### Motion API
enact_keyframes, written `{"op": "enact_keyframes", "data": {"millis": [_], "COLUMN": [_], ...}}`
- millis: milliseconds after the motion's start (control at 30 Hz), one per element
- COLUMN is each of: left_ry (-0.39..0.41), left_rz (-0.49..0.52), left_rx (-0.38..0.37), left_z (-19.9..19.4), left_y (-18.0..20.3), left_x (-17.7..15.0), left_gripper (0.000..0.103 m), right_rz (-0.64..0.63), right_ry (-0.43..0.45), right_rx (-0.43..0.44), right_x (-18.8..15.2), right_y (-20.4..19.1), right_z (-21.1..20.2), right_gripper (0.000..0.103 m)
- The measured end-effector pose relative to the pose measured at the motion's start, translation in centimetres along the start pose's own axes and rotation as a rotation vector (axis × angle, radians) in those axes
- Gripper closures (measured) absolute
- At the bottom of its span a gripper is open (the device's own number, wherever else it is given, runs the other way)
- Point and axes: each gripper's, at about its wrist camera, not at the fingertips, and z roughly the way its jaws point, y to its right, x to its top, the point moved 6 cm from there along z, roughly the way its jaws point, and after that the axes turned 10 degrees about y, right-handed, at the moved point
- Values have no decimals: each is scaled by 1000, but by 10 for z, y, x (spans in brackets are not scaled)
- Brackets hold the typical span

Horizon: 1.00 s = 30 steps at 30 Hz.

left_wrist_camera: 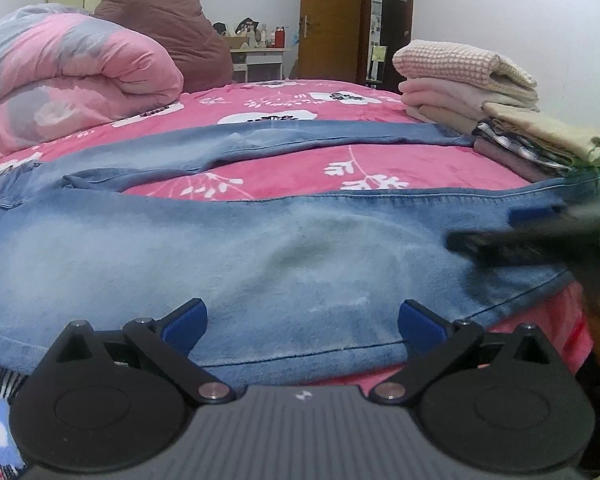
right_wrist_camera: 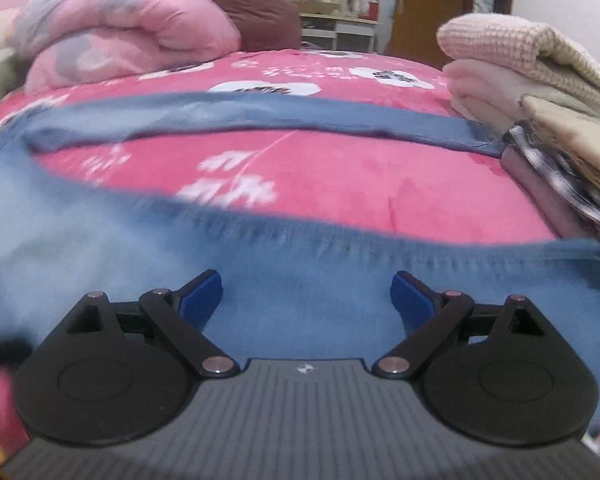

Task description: Fold clothes

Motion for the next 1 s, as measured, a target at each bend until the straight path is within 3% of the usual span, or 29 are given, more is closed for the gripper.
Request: {"op": "enact_keyframes", "data": {"millis": [300, 367, 433, 533, 733, 800, 900, 1000], "left_ry": [-6, -4, 3, 39, 116, 91, -7, -16], "left_rz": [5, 0, -14, -51, -124, -107, -46, -81], "left_rx": [-22, -8, 13, 41, 91, 128, 235, 242], "left_z": [-11, -17, -25, -40, -41, -27, -6, -11], "left_y": [-7, -10, -15, -29, -68, -77, -89, -96], "left_x": [0, 0, 0, 4, 20, 22, 11, 3], "left_gripper": [0, 0, 0, 0, 0, 1, 2, 2], "right_rz": [126, 152, 125, 60, -104, -102, -99, -79], "right_ry": [-26, 25, 57, 38, 50, 35, 12, 51], "right_rx": [104, 138, 151, 167, 148, 159, 175, 200], "right_x": [-1, 20, 33, 27, -12, -11, -9, 13], "right_y": [14, 9, -5, -32, -59, -58, -56, -63], "right_z": [-55, -40, -22, 2, -25, -37, -54, -51], "right_gripper": [11, 11, 11, 11, 10, 10, 10, 10]}}
